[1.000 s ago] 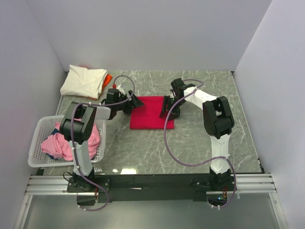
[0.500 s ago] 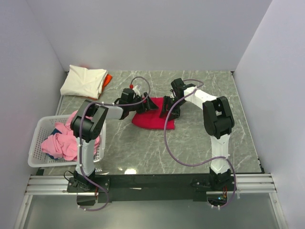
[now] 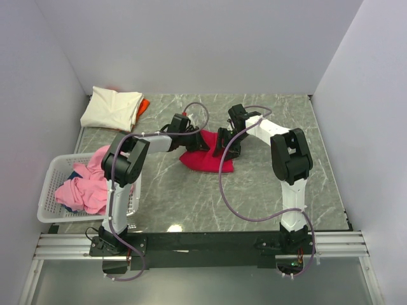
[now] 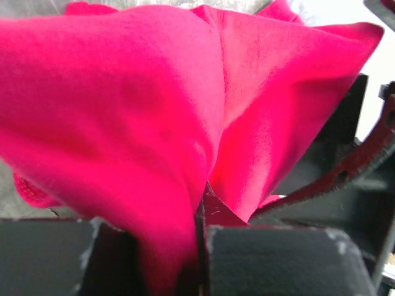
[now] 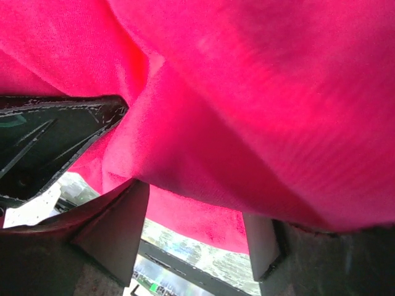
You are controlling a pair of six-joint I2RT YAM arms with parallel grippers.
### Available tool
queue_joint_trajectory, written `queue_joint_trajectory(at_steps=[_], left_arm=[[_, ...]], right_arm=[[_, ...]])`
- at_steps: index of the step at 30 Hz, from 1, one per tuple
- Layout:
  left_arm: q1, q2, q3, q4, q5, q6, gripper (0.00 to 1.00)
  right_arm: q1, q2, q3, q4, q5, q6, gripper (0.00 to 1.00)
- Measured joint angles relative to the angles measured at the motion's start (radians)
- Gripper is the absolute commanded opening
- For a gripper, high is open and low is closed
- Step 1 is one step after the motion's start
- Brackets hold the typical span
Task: Fold and stack the t-shirts
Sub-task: Neatly place the folded tshirt to the corner
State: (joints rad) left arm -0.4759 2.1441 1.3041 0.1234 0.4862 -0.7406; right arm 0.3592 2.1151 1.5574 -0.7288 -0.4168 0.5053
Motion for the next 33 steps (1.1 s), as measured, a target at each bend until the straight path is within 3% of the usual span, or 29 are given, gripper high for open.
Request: queue_joint_trajectory(at_steps=[4, 7, 20, 33], left_arm=[[-0.006, 0.000, 0.064, -0.119, -0.056, 0.051, 0.00], [0.001, 0.000, 0.115, -0.213, -0.104, 0.100, 0.00], [0.185, 0.137, 0.573, -0.761, -0.467, 0.508, 0.00], [0.235, 0.184, 0.864, -0.921, -0.727, 0.823, 0.00]], right_arm=[[0.000, -0.013, -0.006, -0.003, 0.004, -0.002, 0.81], [0.000, -0.025, -0.008, -0.031, 0.028, -0.014, 0.84], [-0.004, -0.095, -0.025, -0.138, 0.115, -0.078, 0.85], [-0.020, -0.095, 0.000, -0.199, 0.115, -0.124, 0.85]])
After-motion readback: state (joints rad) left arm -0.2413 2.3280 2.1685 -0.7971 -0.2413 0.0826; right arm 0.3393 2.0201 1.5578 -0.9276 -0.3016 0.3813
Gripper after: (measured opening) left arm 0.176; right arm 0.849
